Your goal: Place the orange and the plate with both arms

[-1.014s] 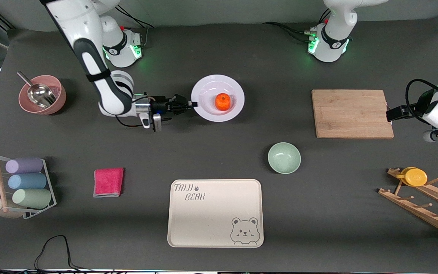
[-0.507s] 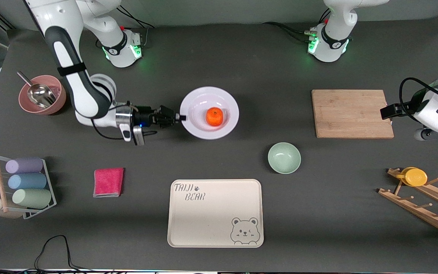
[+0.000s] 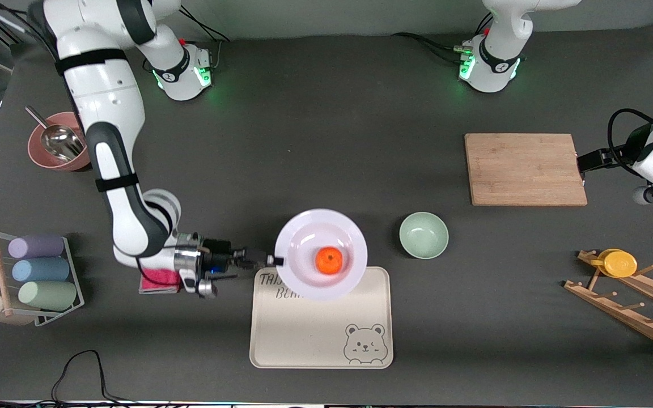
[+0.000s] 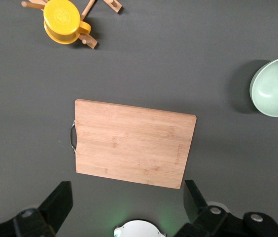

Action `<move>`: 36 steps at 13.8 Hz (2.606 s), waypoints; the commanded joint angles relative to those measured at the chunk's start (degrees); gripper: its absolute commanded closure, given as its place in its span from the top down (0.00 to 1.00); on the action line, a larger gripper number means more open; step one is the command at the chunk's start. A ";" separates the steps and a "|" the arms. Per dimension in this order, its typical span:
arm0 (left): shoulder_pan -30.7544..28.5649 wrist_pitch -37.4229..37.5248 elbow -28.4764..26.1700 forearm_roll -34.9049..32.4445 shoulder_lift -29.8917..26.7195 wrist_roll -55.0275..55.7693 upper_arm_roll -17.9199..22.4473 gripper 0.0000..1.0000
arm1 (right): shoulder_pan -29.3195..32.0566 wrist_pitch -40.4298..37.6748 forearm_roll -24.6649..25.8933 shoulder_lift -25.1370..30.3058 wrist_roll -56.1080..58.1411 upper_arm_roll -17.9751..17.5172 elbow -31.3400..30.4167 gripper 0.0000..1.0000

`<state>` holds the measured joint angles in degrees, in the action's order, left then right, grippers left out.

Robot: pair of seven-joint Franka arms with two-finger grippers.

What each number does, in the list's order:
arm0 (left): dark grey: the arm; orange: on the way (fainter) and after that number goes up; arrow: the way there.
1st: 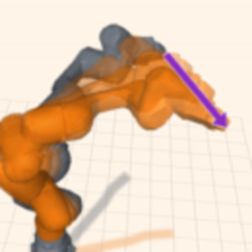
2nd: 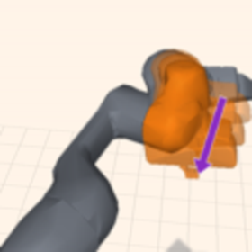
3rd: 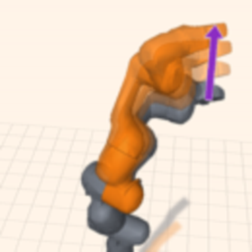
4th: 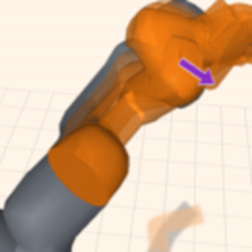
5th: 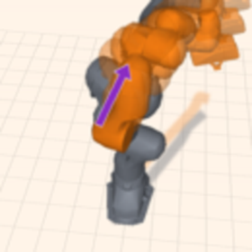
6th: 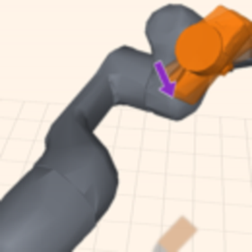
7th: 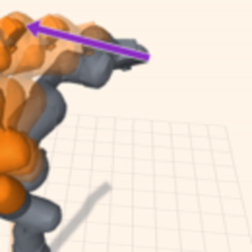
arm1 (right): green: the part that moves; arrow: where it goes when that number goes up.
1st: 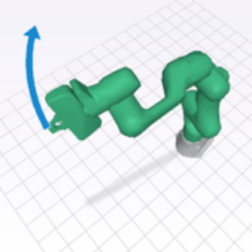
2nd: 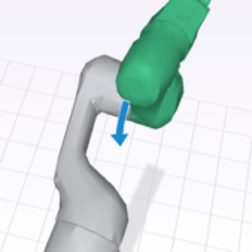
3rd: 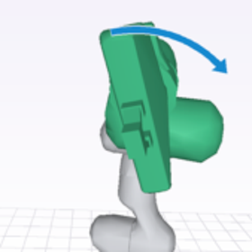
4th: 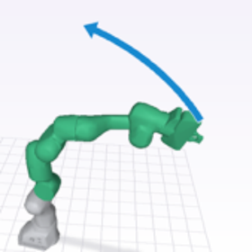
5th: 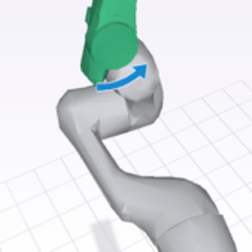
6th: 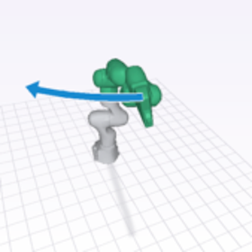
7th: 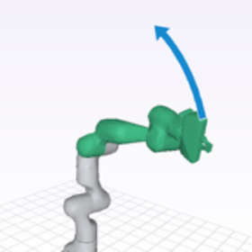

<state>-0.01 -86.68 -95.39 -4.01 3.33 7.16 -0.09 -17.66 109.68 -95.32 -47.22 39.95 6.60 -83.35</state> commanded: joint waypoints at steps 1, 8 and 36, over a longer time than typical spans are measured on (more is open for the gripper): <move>0.71 0.82 0.65 -0.30 0.18 -0.57 0.62 1.00 | 1.49 -0.70 0.75 -12.25 -7.68 0.16 21.42 0.00; 0.54 -0.24 0.65 -0.21 0.89 -0.66 0.71 1.00 | 2.55 2.56 0.83 -20.36 -7.08 1.04 29.30 0.00; 1.41 1.96 2.32 -0.03 -1.66 -0.74 -1.66 1.00 | 5.97 -7.35 60.98 6.31 -24.04 1.22 12.62 1.00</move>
<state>0.71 -86.15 -93.59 -3.94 2.83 7.14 -1.42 -12.61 105.61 -42.23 -50.25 15.98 8.02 -62.62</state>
